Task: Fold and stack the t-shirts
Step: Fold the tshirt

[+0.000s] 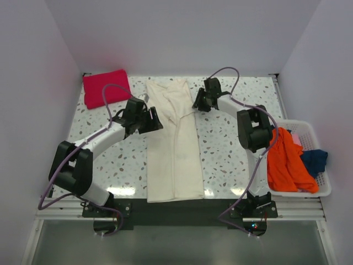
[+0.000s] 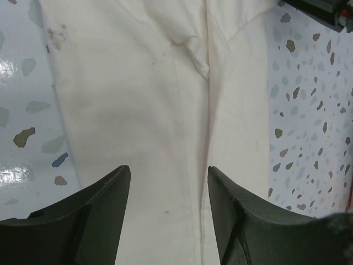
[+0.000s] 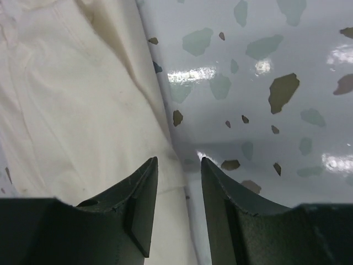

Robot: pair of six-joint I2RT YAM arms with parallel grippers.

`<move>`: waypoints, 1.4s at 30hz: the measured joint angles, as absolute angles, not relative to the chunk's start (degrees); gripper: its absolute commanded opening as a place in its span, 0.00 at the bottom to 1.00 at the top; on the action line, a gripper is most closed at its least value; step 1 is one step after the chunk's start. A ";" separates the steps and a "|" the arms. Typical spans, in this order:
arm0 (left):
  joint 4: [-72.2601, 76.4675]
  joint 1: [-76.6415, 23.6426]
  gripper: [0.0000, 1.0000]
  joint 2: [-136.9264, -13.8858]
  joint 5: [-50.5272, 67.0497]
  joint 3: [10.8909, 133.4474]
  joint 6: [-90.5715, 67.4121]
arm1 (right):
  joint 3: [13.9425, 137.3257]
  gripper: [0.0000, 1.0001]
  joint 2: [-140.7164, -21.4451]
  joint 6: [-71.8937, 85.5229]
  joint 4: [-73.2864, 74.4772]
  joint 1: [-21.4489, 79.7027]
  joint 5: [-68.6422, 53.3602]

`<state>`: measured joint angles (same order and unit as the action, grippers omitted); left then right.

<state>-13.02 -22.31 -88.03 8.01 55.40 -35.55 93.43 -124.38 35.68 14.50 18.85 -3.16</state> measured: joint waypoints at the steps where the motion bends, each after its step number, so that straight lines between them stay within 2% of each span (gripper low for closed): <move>1: -13.08 -22.31 0.63 -87.79 8.14 55.40 -35.53 | 94.48 0.42 -126.32 35.64 14.41 18.85 -3.75; 18: -15.42 -22.31 0.63 -87.55 8.58 55.35 -35.97 | 97.62 0.39 -129.01 36.40 12.25 19.11 -6.79; 24: -13.93 -22.31 0.59 -85.84 6.76 49.23 -37.87 | 97.41 0.40 -129.01 35.70 12.36 19.11 -6.50; 32: -13.34 -22.31 0.51 -86.26 4.05 41.95 -40.10 | 98.10 0.49 -129.38 30.20 11.09 19.11 -5.30; 42: -12.93 -22.31 0.48 -86.24 2.68 41.65 -40.93 | 116.25 0.47 -143.74 29.15 6.72 18.70 -5.74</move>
